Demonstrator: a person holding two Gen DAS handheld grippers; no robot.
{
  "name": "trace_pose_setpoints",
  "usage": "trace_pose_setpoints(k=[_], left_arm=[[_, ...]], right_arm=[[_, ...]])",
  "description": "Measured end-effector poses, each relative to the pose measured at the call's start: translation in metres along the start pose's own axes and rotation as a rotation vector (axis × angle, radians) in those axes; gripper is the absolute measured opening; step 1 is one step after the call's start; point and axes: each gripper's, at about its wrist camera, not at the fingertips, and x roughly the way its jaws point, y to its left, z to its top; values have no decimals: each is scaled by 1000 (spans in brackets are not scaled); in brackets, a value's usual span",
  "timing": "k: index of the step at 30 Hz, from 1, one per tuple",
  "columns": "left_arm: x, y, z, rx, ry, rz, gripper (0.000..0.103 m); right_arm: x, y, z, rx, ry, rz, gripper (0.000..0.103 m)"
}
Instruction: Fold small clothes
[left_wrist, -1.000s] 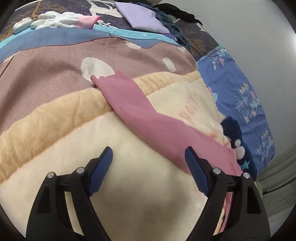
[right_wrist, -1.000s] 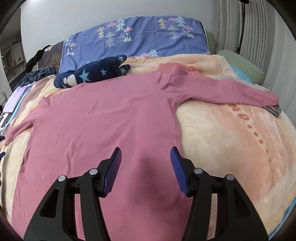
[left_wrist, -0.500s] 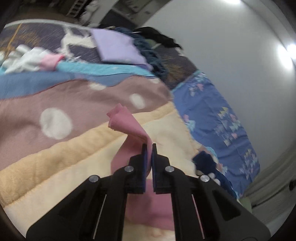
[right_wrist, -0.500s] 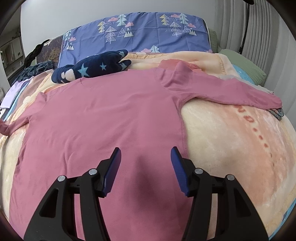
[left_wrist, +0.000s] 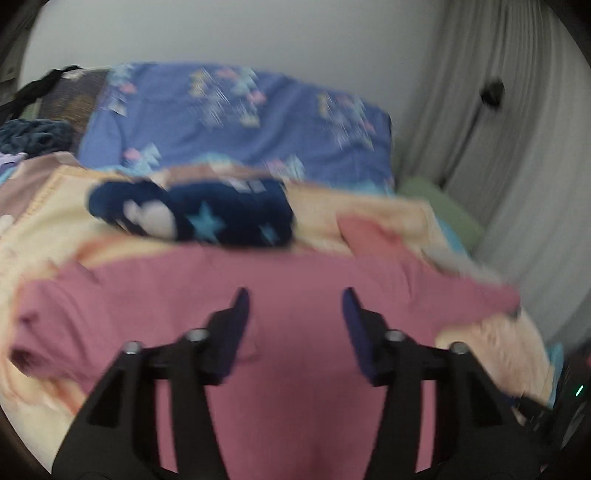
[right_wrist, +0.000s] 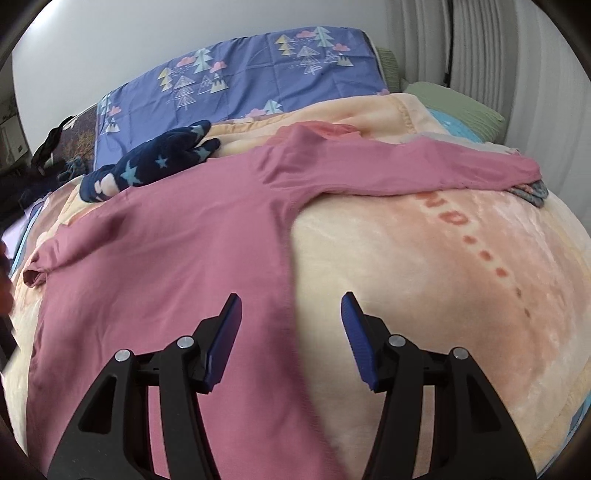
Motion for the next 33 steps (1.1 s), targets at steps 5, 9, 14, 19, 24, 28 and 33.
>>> trace_pose_setpoints(k=[5, 9, 14, 19, 24, 28, 33], left_arm=[[-5, -5, -33, 127, 46, 56, 66], [-36, 34, -47, 148, 10, 216, 71], [-67, 106, -63, 70, 22, 473, 71], [-92, 182, -69, -135, 47, 556, 72], [-93, 218, -70, -302, 50, 436, 76], [-77, 226, -68, -353, 54, 374, 77], [-52, 216, -64, -331, 73, 378, 78]], right_arm=[[4, -12, 10, 17, 25, 54, 57], [17, 9, 29, 5, 66, 208, 57], [48, 82, 62, -121, 112, 402, 54], [112, 166, 87, -158, 271, 550, 54], [168, 219, 93, -147, 372, 539, 54], [178, 247, 91, -192, 335, 468, 20], [121, 227, 125, -162, 132, 503, 1]])
